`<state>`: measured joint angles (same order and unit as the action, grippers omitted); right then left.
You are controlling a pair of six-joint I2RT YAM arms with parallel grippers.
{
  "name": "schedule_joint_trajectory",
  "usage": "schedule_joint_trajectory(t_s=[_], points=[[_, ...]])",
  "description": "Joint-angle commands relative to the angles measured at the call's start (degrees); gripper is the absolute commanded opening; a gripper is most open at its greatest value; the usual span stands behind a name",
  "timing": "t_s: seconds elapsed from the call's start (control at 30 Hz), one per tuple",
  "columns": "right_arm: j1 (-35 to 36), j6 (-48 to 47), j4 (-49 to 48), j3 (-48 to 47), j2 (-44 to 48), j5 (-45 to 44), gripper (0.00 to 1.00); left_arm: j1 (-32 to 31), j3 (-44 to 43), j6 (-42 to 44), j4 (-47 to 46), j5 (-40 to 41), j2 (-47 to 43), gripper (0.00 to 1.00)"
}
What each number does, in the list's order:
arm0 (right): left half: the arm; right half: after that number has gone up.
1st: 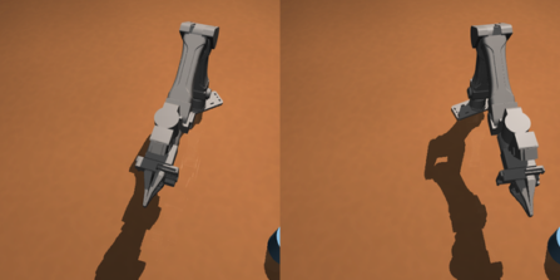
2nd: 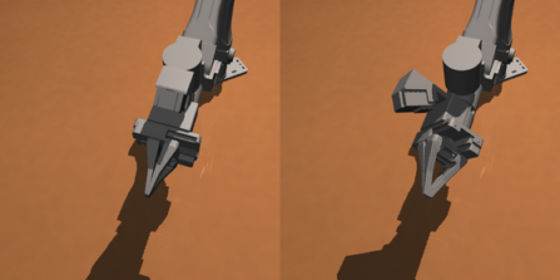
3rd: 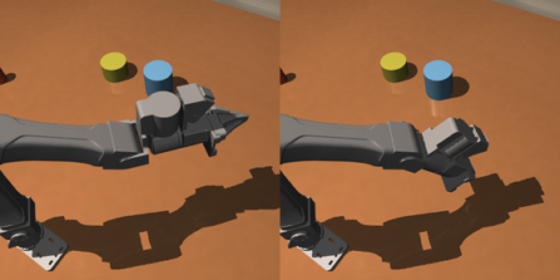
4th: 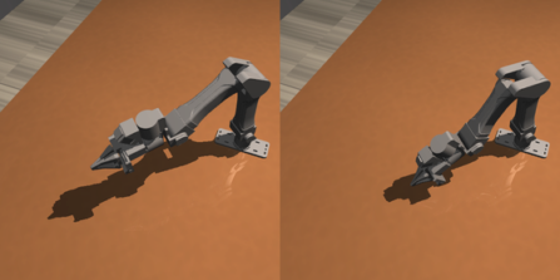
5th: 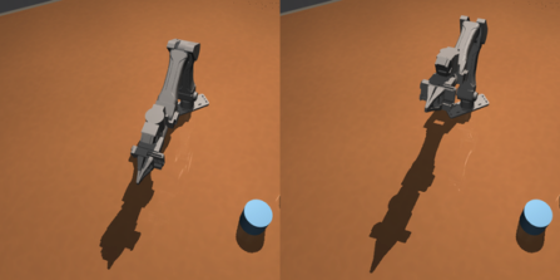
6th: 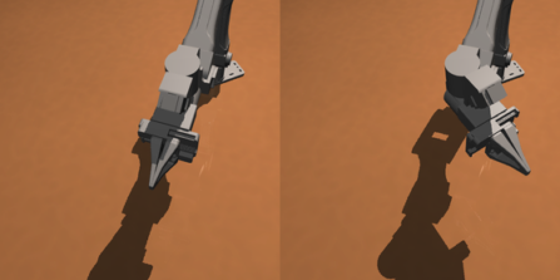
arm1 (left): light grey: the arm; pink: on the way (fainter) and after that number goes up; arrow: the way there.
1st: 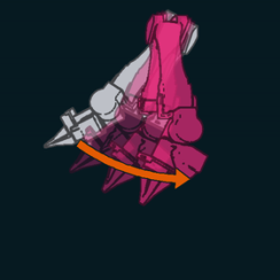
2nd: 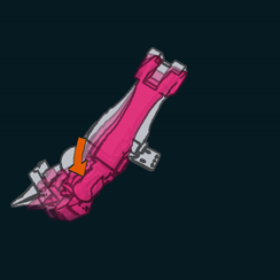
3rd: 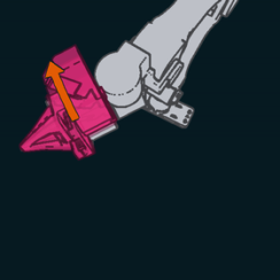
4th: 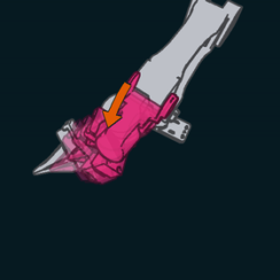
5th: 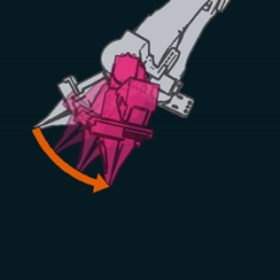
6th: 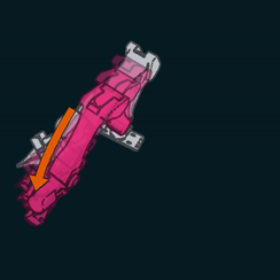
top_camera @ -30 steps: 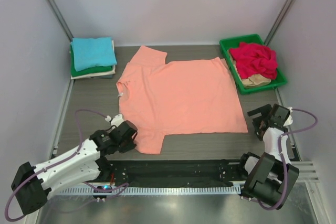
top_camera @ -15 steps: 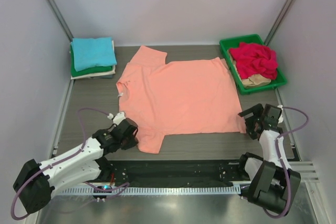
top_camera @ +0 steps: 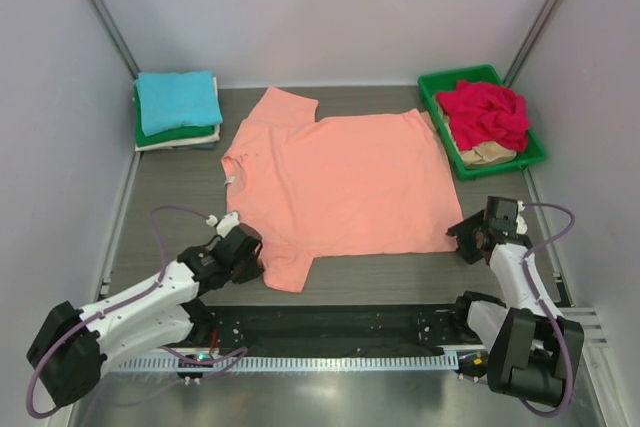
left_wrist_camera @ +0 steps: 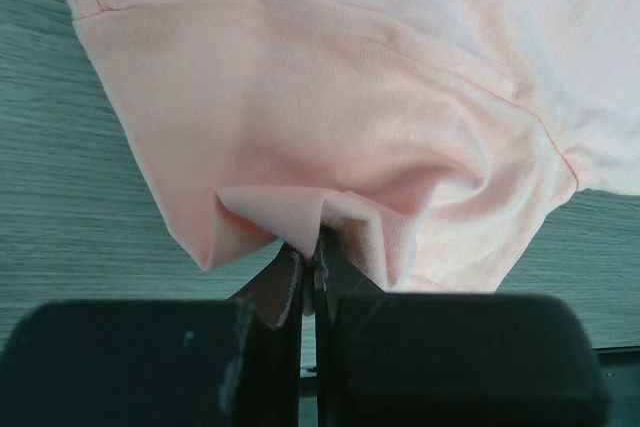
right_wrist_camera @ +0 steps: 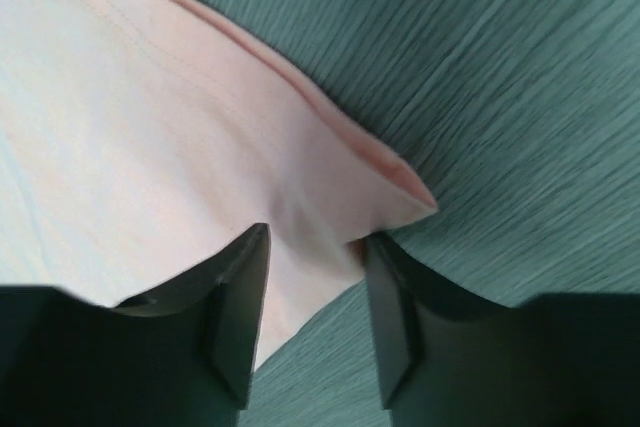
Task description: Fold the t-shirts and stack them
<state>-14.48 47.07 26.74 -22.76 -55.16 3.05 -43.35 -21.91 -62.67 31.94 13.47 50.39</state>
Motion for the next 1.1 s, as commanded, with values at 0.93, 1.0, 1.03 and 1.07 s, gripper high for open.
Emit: schedule_joint_trajectory(t_s=[0.93, 1.0, 1.03, 1.07], points=[[0.2, -3.4, 12.4, -1.9, 7.3, 4.6, 0.01, 1.0, -11.9, -4.0, 20.7, -0.4, -16.9, 0.0], [0.2, -3.5, 13.5, -2.6, 8.7, 4.9, 0.01, 1.0, -14.9, -3.4, 23.9, 0.4, -17.7, 0.0], [0.2, -3.7, 14.6, -2.9, 9.2, 5.4, 0.01, 1.0, -16.0, -3.2, 25.2, 0.9, -17.9, 0.0], [0.2, -3.9, 15.3, -3.1, 10.2, 5.5, 0.01, 1.0, -17.0, -2.9, 27.6, 2.2, -18.0, 0.0]])
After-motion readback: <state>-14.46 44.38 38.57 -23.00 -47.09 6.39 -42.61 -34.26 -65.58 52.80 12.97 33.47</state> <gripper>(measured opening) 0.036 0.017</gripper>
